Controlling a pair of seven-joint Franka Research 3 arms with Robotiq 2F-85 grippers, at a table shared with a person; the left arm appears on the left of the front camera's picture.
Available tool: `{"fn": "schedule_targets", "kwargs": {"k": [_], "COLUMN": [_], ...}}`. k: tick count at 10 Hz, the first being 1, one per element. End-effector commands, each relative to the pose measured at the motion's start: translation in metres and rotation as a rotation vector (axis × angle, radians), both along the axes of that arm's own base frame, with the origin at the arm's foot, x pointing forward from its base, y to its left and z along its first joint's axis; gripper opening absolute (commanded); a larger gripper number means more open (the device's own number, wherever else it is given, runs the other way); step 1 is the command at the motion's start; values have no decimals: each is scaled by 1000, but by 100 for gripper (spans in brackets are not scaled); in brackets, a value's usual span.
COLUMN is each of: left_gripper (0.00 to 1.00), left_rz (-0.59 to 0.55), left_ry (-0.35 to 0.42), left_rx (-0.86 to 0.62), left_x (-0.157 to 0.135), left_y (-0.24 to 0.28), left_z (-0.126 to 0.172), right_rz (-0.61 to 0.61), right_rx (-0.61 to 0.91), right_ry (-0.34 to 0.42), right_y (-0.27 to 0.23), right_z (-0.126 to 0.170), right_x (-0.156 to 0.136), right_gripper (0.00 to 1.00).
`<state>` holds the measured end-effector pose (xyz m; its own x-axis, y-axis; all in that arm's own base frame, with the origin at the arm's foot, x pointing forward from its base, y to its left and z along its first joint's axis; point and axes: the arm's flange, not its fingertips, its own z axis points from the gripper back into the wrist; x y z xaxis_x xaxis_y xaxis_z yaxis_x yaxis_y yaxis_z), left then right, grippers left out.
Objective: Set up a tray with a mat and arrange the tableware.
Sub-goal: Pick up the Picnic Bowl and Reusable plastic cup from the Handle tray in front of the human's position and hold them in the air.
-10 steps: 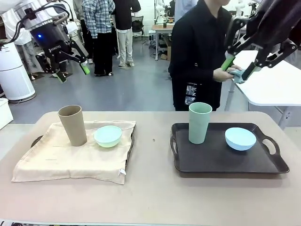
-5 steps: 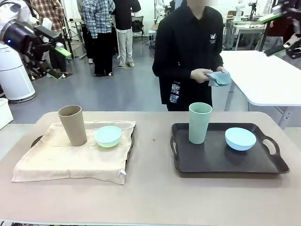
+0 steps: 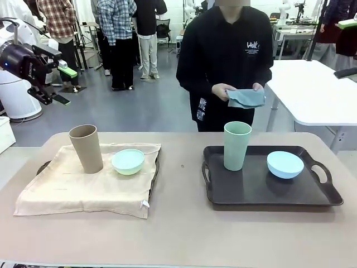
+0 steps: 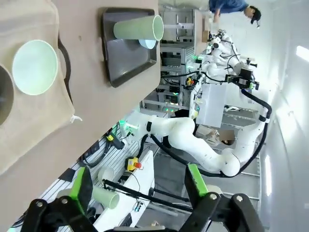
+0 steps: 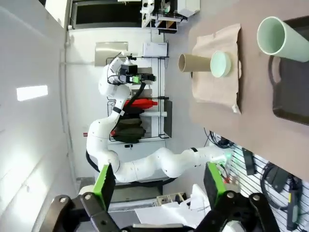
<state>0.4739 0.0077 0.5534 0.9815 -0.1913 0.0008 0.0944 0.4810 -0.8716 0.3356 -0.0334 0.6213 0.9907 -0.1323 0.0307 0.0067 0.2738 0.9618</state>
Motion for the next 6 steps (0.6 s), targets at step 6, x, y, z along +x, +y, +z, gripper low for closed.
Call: {"fn": "schedule_targets", "kwargs": {"k": [6], "left_gripper": [100], "left_rz": [46], "left_ry": [18], "left_rx": [-464], "left_x": [-64], "left_y": [63], "left_z": [-70], "right_rz": [34], "right_rx": [224], "right_ry": [63], "right_y": [-93], "right_z": [-99], "right_x": [-51], "right_gripper": [100]}}
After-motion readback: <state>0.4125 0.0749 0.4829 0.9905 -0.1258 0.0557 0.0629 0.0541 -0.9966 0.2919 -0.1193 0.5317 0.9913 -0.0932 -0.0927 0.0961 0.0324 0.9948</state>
